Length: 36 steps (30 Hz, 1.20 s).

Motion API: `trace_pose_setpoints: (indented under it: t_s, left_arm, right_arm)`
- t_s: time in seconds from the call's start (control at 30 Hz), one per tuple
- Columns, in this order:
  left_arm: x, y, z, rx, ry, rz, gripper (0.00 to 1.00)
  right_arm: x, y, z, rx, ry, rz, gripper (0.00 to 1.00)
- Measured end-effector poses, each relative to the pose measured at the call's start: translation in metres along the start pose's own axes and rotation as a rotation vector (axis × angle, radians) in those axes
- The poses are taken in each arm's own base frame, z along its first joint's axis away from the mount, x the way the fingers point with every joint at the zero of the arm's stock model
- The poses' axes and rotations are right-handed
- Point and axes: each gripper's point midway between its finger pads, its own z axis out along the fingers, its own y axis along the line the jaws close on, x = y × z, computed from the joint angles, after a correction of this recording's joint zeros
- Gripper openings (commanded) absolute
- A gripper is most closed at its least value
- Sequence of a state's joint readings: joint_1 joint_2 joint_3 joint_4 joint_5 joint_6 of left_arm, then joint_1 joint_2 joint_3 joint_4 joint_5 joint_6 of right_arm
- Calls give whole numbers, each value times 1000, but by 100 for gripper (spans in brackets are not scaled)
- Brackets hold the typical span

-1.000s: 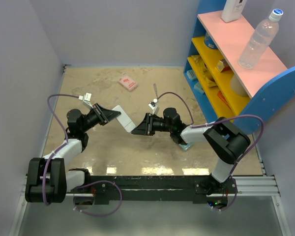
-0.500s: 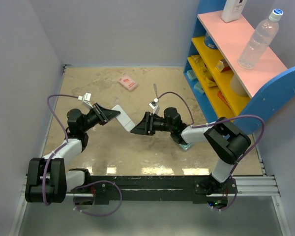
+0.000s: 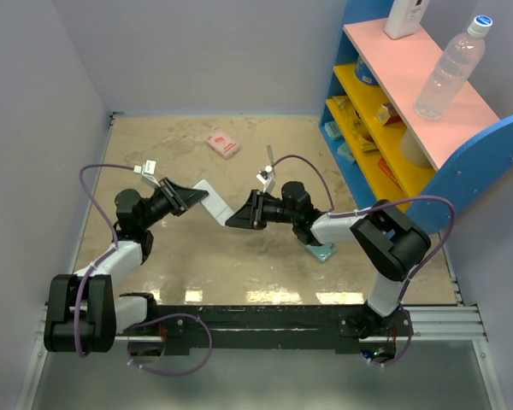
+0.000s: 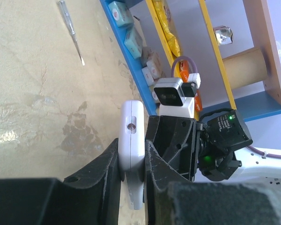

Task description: Unload the batteries from the remote control

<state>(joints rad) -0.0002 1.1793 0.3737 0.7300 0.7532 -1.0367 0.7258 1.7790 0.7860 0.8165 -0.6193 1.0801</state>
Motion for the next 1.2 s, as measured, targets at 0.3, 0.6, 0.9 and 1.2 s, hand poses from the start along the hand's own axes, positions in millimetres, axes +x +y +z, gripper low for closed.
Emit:
trace_pose_setpoints:
  t_s: [0.3, 0.6, 0.9, 1.2]
  left_arm:
    - [-2, 6, 2, -14, -9, -8, 0]
    - [0, 6, 3, -11, -1, -21, 0]
    - [0, 3, 2, -4, 0, -23, 0]
    - [-5, 1, 1, 4, -22, -4, 0]
  right_arm:
    - [5, -7, -1, 3, 2, 4, 11]
    - [10, -16, -3, 14, 0, 28, 59]
    - [-3, -1, 3, -18, -19, 12, 54]
    - [-10, -5, 7, -9, -29, 39, 24]
